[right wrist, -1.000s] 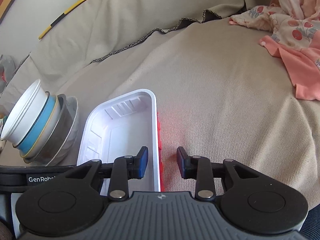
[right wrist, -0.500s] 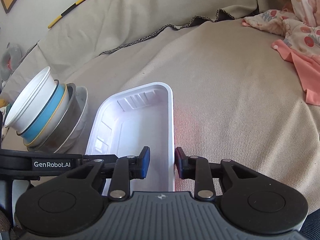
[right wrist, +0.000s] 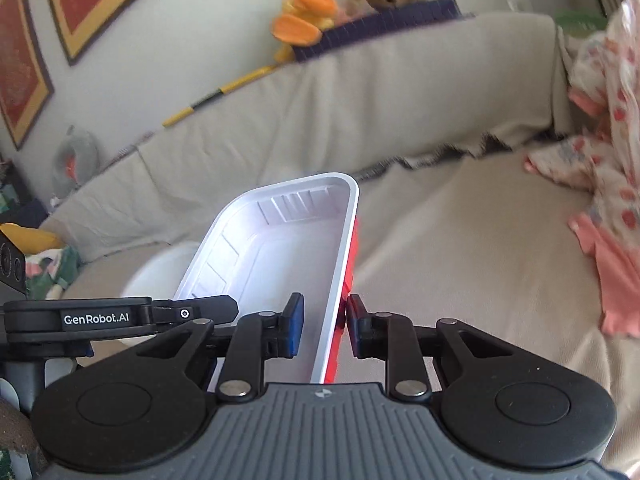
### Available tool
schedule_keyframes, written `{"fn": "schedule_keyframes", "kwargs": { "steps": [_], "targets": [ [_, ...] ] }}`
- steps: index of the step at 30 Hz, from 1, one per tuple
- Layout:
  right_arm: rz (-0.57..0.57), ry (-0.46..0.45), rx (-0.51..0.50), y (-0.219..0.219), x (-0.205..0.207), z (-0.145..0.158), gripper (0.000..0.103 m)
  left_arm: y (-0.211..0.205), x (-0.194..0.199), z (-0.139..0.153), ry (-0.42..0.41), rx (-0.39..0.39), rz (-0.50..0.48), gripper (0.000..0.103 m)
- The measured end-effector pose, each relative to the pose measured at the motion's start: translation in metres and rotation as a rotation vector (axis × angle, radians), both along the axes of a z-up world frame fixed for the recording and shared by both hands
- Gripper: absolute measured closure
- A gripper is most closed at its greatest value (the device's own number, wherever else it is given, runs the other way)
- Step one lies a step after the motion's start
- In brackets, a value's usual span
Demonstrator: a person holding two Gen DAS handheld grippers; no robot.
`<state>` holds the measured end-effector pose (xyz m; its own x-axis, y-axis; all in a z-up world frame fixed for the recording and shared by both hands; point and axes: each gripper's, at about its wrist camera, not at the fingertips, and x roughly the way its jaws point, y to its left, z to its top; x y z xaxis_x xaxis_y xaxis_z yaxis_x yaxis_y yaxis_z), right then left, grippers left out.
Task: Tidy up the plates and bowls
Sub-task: 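Lift the white-and-red tray with the left gripper toward the bowl stack, then lower the tray into the white bowl on top of the stack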
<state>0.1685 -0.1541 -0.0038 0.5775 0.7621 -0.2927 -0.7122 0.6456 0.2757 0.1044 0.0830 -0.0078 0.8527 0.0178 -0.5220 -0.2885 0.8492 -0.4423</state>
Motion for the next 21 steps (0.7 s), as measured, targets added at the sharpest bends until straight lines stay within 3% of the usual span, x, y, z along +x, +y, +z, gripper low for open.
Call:
{"fn": "schedule_keyframes", "kwargs": {
  "steps": [4, 8, 14, 21],
  "targets": [
    [0.119, -0.06, 0.051, 0.038, -0.019, 0.047, 0.08, 0.034, -0.034, 0.038, -0.012, 0.005, 0.088, 0.085],
    [0.169, -0.097, 0.041, 0.082, -0.034, 0.061, 0.08, 0.063, -0.055, 0.038, -0.011, 0.005, 0.164, 0.085],
    [0.159, -0.084, -0.076, 0.131, -0.041, 0.038, 0.08, 0.1, -0.059, -0.006, 0.064, -0.109, 0.182, 0.086],
    [0.117, 0.014, -0.182, 0.16, -0.019, 0.003, 0.08, 0.122, -0.049, -0.039, 0.115, -0.125, 0.182, 0.084]
  ]
}}
